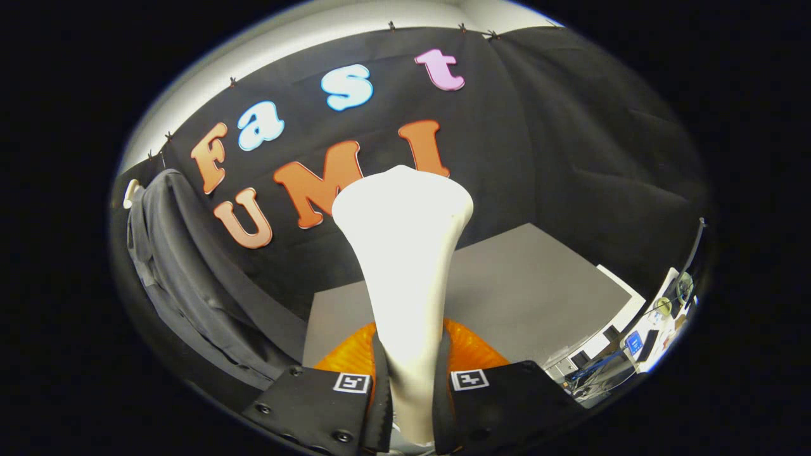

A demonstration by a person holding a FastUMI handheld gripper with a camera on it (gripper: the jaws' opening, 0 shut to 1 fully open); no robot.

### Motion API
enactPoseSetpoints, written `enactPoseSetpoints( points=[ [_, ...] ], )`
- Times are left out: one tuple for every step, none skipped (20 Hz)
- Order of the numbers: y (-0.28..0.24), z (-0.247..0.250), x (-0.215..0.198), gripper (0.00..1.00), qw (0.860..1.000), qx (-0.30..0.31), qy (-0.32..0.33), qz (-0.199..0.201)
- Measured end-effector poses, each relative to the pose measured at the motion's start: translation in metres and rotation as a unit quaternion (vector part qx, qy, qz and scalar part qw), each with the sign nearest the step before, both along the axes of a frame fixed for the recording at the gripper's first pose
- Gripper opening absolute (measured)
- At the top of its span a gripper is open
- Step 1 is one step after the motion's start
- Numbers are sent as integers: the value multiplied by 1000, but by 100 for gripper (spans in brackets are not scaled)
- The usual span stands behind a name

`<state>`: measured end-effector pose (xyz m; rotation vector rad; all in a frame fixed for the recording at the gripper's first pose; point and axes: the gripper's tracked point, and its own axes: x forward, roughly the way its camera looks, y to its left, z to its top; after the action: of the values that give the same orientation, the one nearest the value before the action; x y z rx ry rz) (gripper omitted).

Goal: Iron the clothes twice with a garment steamer, once on the left side and once on the right side.

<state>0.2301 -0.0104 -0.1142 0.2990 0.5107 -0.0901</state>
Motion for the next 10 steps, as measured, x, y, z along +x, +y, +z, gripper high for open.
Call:
enactPoseSetpoints(
  points=[
    [9, 9, -13, 33, 1000, -4, -12, 0],
    [18, 19, -27, 33, 1000, -9, -27, -2],
    [29, 29, -41, 33, 999, -13, -40, -4],
    [41, 37, -53, 33, 999, -18, -50, -3],
    [53, 46, -65, 33, 998, -24, -64, -3],
    [64, 54, -79, 32, 997, -29, -76, -6],
    [77, 59, -90, 33, 996, -37, -85, -5],
    [92, 64, -100, 33, 995, -43, -94, -4],
    [108, 68, -111, 32, 993, -46, -106, -4],
    [123, 71, -121, 32, 993, -50, -111, -2]
  ],
)
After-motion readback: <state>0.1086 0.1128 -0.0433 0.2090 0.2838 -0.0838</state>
